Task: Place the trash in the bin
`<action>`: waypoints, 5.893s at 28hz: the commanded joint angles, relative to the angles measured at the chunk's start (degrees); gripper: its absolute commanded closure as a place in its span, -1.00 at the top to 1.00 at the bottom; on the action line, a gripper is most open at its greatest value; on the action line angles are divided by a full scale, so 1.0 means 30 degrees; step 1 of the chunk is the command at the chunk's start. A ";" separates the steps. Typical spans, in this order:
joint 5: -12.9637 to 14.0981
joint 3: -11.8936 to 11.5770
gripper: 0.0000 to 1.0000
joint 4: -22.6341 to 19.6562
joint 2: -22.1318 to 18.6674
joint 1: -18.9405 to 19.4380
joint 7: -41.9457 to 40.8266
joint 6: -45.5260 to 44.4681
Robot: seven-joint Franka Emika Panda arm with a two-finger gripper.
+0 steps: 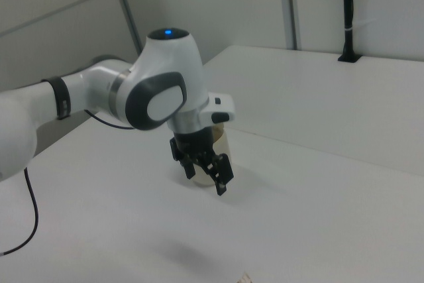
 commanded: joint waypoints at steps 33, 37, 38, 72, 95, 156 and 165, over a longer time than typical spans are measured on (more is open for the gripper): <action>-0.1481 -0.0361 1.00 -0.8648 -0.2383 -0.1446 0.3163 0.7168; -0.1540 -0.0332 1.00 -0.8971 -0.2502 -0.2295 0.3163 0.7489; -0.1540 -0.0361 1.00 -0.9000 -0.2502 -0.2413 0.3163 0.7636; -0.4116 -0.0332 0.16 -1.0817 -0.0070 -0.3088 0.4832 1.1855; -0.2218 -0.0156 -1.00 -0.3321 0.1041 0.0572 0.8290 1.0479; -0.1129 -0.5132 1.00 0.4798 -0.1181 0.5848 -0.0463 -0.7801; -0.1130 -0.7098 1.00 0.4711 -0.1301 0.5848 -0.2636 -0.7774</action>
